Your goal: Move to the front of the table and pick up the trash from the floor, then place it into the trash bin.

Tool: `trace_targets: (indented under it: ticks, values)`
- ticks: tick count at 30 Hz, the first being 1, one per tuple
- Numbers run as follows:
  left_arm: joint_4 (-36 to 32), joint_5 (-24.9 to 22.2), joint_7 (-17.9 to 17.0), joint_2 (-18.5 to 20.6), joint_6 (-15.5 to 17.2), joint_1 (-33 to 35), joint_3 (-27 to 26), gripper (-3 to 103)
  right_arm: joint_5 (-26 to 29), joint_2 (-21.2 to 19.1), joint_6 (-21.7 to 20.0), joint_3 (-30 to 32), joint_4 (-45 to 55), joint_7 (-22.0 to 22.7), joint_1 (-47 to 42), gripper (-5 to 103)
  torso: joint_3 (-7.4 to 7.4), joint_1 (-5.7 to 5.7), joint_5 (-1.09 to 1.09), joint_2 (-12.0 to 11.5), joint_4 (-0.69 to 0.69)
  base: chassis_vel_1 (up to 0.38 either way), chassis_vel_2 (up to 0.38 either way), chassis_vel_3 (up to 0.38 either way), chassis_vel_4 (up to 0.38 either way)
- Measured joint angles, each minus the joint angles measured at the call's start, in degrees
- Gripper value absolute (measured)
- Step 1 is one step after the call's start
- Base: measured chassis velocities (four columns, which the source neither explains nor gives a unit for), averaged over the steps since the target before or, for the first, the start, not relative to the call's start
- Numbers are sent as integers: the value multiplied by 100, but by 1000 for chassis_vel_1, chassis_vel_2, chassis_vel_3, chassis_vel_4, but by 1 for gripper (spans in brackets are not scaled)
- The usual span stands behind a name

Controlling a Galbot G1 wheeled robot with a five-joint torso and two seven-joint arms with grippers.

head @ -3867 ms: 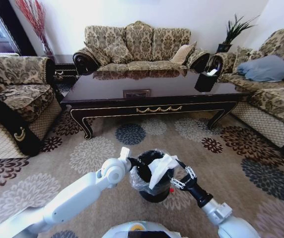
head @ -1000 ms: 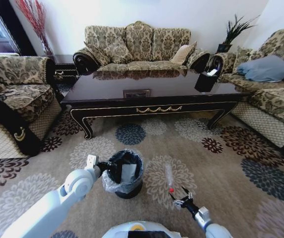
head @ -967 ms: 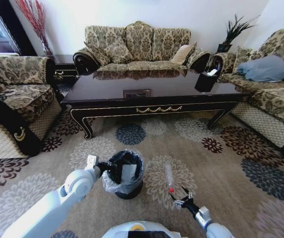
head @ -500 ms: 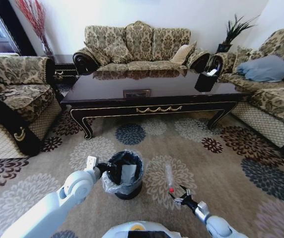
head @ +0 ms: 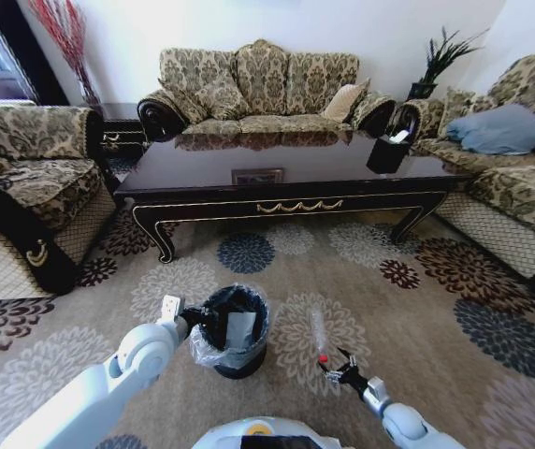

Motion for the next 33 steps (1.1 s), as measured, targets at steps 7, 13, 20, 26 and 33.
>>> trace_targets:
  ticks: [7, 13, 20, 26, 33]
  values:
    - [-24, -53, 16, 47, 1, -19, 1, 3, -100, 93, -5, -70, -310, 5, 246, 71, 0, 0, 0, 0, 0, 0, 0, 0, 0]
    - [-27, -130, 21, 69, 3, -101, 8, 3, -155, 125, -4, -113, -447, 5, 330, 49, 0, 0, 0, 0, 0, 0, 0, 0, 0]
    - [61, -149, 21, 4, 3, -169, 72, 3, -171, 90, -4, -92, -399, 5, 296, 30, 0, 0, 0, 1, -1, 0, 0, 0, 0]
    - [96, -134, 22, -63, 3, -160, 97, 3, -176, 37, -2, 3, -334, 5, 222, 30, 0, 0, 0, 1, -1, 0, 0, 0, 0]
    - [108, -111, 31, -113, 3, -148, 132, 3, -330, -3, 43, 313, -214, 4, 9, 30, 0, 1, 1, 1, 0, 0, 0, 0, 0]
